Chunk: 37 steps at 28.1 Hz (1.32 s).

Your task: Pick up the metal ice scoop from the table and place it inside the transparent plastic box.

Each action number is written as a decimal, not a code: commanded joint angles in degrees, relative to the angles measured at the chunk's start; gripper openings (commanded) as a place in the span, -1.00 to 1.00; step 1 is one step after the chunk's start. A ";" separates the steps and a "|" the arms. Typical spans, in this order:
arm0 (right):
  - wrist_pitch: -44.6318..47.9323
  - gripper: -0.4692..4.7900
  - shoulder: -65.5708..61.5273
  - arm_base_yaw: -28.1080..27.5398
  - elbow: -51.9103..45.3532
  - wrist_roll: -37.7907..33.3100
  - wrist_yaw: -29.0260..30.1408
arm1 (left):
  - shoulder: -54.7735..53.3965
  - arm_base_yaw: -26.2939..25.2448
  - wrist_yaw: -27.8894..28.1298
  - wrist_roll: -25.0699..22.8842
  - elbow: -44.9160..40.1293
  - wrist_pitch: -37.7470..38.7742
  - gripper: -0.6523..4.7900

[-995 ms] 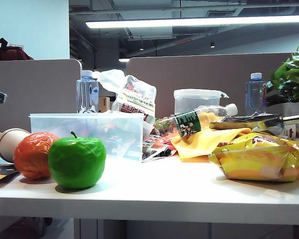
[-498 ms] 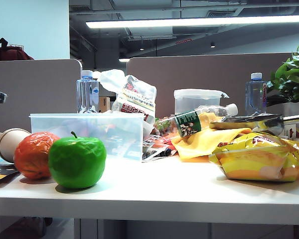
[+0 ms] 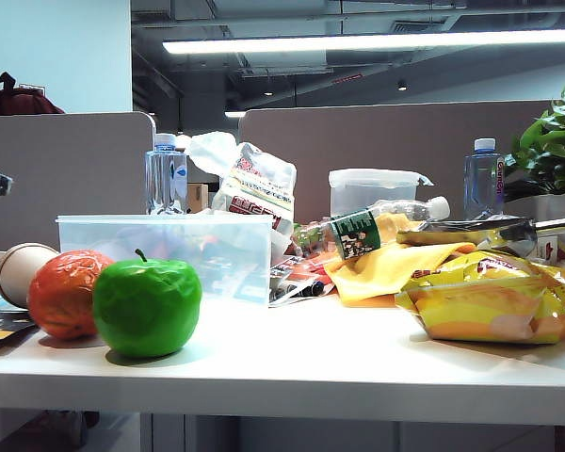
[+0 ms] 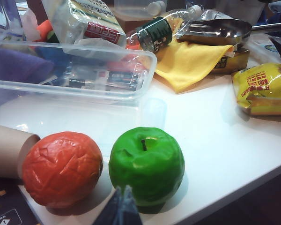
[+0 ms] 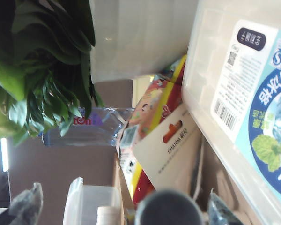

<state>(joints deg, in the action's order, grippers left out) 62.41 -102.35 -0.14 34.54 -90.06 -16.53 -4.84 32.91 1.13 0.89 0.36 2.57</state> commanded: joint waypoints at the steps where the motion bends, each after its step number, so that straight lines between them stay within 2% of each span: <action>1: -1.88 0.37 -2.89 -0.28 0.66 -1.66 0.15 | -0.04 0.04 0.15 -0.22 0.20 -0.46 -0.78; 2: -1.97 0.00 -3.26 -0.28 0.72 -2.71 0.17 | -0.04 0.04 0.15 -0.22 0.20 -0.46 -0.78; 3: -2.14 -0.51 -3.50 -0.28 0.72 -3.21 0.20 | -0.04 0.04 0.15 -0.22 0.20 -0.46 -0.78; 4: -2.40 -0.82 -3.50 -0.26 0.72 -3.15 0.20 | -0.04 0.04 0.13 -0.22 0.20 -0.46 -0.78; 11: 1.46 -0.83 -3.48 -0.26 0.70 -2.89 0.22 | -0.04 0.04 0.15 -0.22 0.20 -0.46 -0.78; 16: 8.41 -0.83 -3.34 -0.26 0.70 2.25 0.63 | -0.04 0.04 0.15 -0.22 0.20 -0.46 -0.78; 28: 9.79 -0.83 0.39 -0.48 0.70 6.36 0.61 | -0.04 0.04 0.15 -0.22 0.20 -0.46 -0.78; 34: 11.74 -0.83 0.59 -0.85 0.72 6.36 4.76 | -0.04 0.04 0.15 -0.22 0.20 -0.46 -0.78; 37: 12.02 -0.83 0.61 -0.52 0.72 6.36 8.85 | -0.04 0.04 0.15 -0.22 0.20 -0.46 -0.78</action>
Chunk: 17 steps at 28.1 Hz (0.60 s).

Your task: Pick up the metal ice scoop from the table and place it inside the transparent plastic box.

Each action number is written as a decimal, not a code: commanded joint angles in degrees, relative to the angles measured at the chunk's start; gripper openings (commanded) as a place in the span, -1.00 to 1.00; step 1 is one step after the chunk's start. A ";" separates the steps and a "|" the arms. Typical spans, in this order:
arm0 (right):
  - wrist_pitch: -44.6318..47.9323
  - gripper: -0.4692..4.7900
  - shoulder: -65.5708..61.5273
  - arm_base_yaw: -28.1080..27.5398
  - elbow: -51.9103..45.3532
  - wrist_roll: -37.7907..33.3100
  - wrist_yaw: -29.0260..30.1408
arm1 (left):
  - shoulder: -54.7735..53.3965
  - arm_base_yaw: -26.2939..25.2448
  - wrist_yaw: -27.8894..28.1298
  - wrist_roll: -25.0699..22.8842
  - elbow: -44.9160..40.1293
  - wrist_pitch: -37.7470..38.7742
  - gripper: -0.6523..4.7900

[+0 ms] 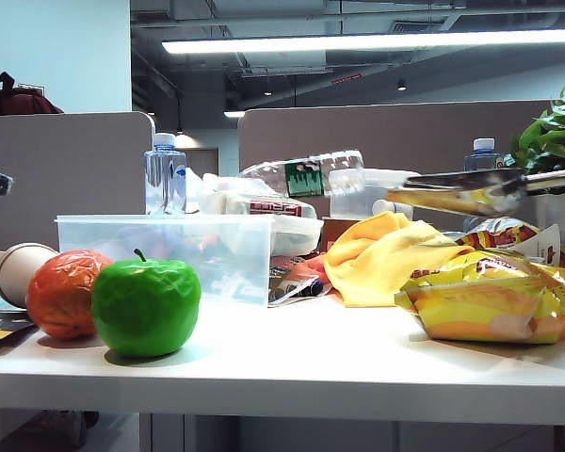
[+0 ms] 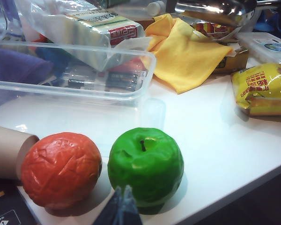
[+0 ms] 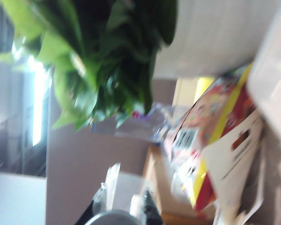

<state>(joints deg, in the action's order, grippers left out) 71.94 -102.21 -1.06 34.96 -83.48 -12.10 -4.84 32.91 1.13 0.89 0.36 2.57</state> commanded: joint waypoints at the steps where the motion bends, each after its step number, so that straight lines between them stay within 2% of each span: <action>1: 2.56 -0.83 0.48 0.76 0.31 -0.22 5.60 | -0.04 0.04 0.17 -0.22 0.20 -0.46 -0.78; 10: 6.56 -0.83 0.48 8.59 0.83 0.26 9.14 | -0.04 0.04 0.13 -0.22 0.17 -0.46 -0.78; 17: 1.90 -0.83 0.48 18.49 8.48 11.89 9.51 | -0.04 -0.02 0.15 -0.22 0.17 -0.46 -0.78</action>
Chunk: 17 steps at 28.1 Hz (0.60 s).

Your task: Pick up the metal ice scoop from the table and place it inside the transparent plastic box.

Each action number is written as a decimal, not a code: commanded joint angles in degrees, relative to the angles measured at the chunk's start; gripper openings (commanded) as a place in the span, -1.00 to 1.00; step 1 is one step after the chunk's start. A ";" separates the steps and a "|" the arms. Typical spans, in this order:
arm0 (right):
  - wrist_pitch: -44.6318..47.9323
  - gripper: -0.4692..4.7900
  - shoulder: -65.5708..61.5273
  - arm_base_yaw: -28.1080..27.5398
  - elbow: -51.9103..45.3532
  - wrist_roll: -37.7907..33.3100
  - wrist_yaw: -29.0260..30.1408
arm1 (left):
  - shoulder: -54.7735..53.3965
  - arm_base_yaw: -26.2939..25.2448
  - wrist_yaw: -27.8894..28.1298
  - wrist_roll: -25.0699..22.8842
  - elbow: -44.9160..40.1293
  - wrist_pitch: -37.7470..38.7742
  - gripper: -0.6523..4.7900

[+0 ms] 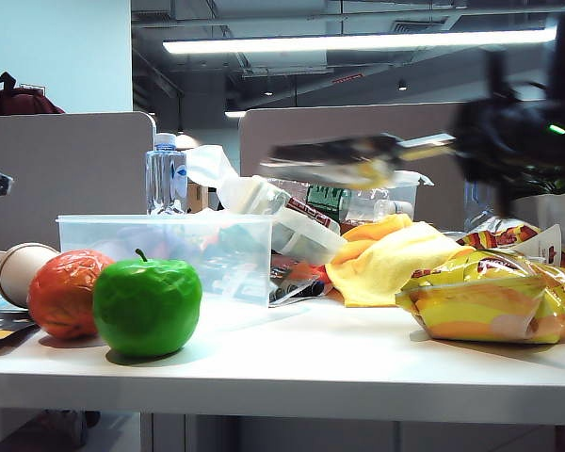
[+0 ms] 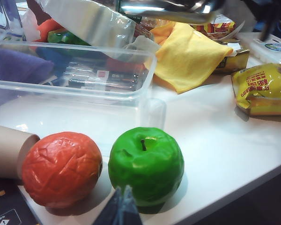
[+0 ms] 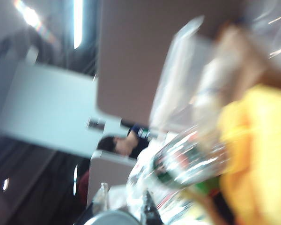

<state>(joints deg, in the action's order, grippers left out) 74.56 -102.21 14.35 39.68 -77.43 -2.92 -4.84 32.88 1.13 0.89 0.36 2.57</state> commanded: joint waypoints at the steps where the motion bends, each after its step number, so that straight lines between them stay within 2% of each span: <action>1: -2.62 -0.83 0.46 4.83 5.97 8.94 0.35 | -0.04 0.00 0.15 -0.22 0.17 -0.46 -0.78; 5: -11.76 -0.83 0.42 10.34 14.27 19.08 0.31 | -0.04 0.00 0.15 -0.22 0.17 -0.46 -0.78; 7: -21.35 -0.83 0.17 14.36 21.29 28.06 -1.27 | -0.04 0.00 0.15 -0.22 0.17 -0.46 -0.78; 9: -25.24 -0.83 -2.12 17.53 28.04 36.46 -0.52 | -0.02 0.00 0.15 -0.22 0.17 -0.46 -0.78; 11: -27.10 -0.83 -6.14 19.69 34.84 40.13 1.73 | -0.04 0.00 0.15 -0.22 0.17 -0.44 -0.78; 13: -30.10 -0.83 -9.68 21.35 40.00 40.74 1.55 | -0.04 0.00 0.15 -0.22 0.17 -0.46 -0.78; 17: -28.48 -0.83 -14.32 23.08 42.80 44.72 -0.44 | -0.02 0.00 0.15 -0.22 0.17 -0.44 -0.78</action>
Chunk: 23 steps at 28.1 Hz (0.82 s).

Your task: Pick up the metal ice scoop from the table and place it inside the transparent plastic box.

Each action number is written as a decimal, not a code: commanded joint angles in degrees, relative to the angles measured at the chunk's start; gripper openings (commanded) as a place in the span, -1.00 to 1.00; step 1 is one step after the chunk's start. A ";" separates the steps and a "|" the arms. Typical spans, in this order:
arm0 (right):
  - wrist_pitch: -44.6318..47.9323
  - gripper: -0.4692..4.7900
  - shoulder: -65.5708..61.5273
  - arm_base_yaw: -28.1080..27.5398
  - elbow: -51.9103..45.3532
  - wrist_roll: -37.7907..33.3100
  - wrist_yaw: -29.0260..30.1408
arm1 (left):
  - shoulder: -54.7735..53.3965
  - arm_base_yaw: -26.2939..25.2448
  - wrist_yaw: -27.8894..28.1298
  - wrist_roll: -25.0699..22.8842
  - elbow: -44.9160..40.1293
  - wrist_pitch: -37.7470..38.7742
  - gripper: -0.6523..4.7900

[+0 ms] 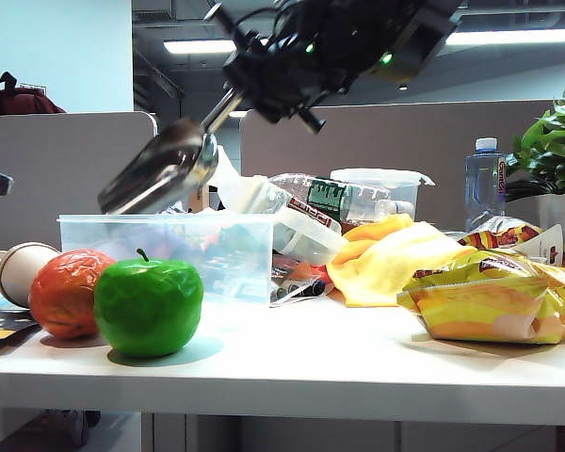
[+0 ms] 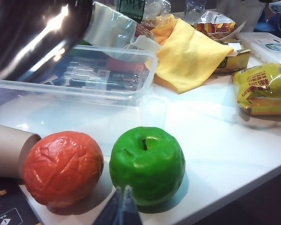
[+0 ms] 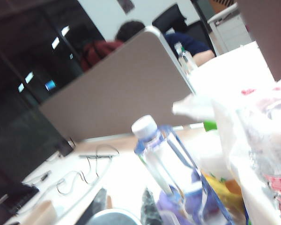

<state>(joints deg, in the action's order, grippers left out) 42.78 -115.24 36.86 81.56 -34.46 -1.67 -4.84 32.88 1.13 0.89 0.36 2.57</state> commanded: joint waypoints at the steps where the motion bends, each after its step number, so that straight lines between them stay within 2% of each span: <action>1: 4.72 -0.83 -2.47 0.68 0.90 1.70 -1.62 | -0.04 0.00 0.15 -0.22 0.17 -0.46 -0.78; 8: 5.03 -0.81 -6.73 2.45 0.90 1.31 -1.81 | -0.04 0.00 0.15 -0.22 0.13 -0.44 -0.78; 9: 4.63 -0.63 -6.78 2.69 0.90 1.46 -1.84 | -0.02 0.00 0.15 -0.22 0.13 -0.46 -0.78; 10: 3.43 -0.05 -6.78 2.97 0.90 1.51 -2.01 | -0.02 0.02 0.15 -0.22 0.13 -0.46 -0.78; 11: 2.84 0.11 -6.78 2.99 0.90 1.51 -2.05 | -0.02 0.02 0.15 -0.22 0.13 -0.44 -0.78; 15: 2.01 0.16 -6.64 2.97 0.87 1.46 -0.31 | -0.02 0.00 0.15 -0.22 0.13 -0.46 -0.78; 18: 2.10 0.27 -5.31 2.54 0.87 1.55 0.09 | -0.02 0.00 0.15 -0.22 0.13 -0.46 -0.78; 23: 1.99 0.28 -1.25 -0.96 0.85 2.16 -5.75 | 0.07 0.00 0.15 -0.22 0.13 -0.46 -0.78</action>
<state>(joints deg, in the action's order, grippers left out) 43.55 -117.73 36.62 82.21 -32.75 -5.91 -4.78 32.88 1.13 0.89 0.34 2.57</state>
